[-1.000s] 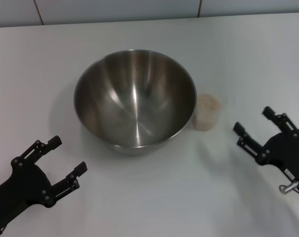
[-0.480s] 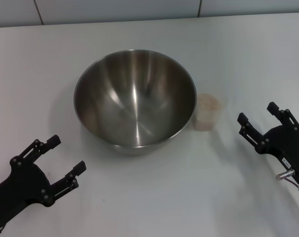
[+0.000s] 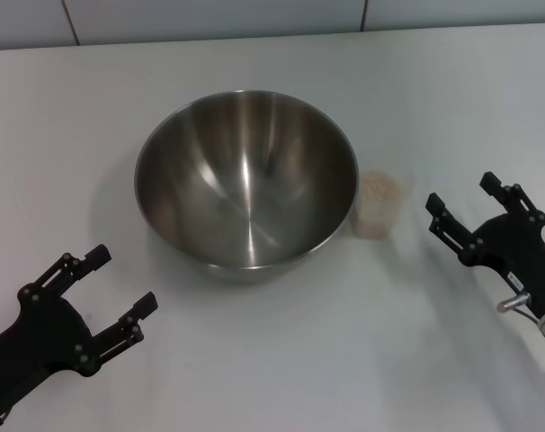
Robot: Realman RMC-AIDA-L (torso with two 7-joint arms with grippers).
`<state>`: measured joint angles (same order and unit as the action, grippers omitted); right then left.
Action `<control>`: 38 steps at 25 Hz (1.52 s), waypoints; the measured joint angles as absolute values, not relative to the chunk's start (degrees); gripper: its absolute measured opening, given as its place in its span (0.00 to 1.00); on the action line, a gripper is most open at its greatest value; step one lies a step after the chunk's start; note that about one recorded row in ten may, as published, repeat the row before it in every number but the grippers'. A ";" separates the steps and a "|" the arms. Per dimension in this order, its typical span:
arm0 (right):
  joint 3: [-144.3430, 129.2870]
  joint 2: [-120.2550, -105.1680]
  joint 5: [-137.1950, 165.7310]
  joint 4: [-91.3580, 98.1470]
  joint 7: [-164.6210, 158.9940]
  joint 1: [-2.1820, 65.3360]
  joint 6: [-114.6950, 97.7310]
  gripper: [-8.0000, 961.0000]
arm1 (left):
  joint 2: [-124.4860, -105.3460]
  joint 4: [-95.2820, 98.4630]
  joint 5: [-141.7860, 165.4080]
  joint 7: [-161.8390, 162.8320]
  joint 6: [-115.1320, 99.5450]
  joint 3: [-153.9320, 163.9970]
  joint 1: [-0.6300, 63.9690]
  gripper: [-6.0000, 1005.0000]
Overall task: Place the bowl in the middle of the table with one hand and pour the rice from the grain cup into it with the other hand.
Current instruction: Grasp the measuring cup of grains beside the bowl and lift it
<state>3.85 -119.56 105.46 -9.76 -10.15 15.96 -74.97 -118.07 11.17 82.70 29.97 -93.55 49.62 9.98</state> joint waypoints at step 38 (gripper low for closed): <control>5.27 -119.62 105.47 -8.15 -10.10 22.59 -67.85 0.80 | -118.30 11.09 82.53 30.06 -94.57 47.90 10.11 0.82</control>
<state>5.27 -119.62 105.47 -8.15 -10.10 22.59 -67.85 -118.30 11.09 82.53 30.06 -94.57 47.90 10.11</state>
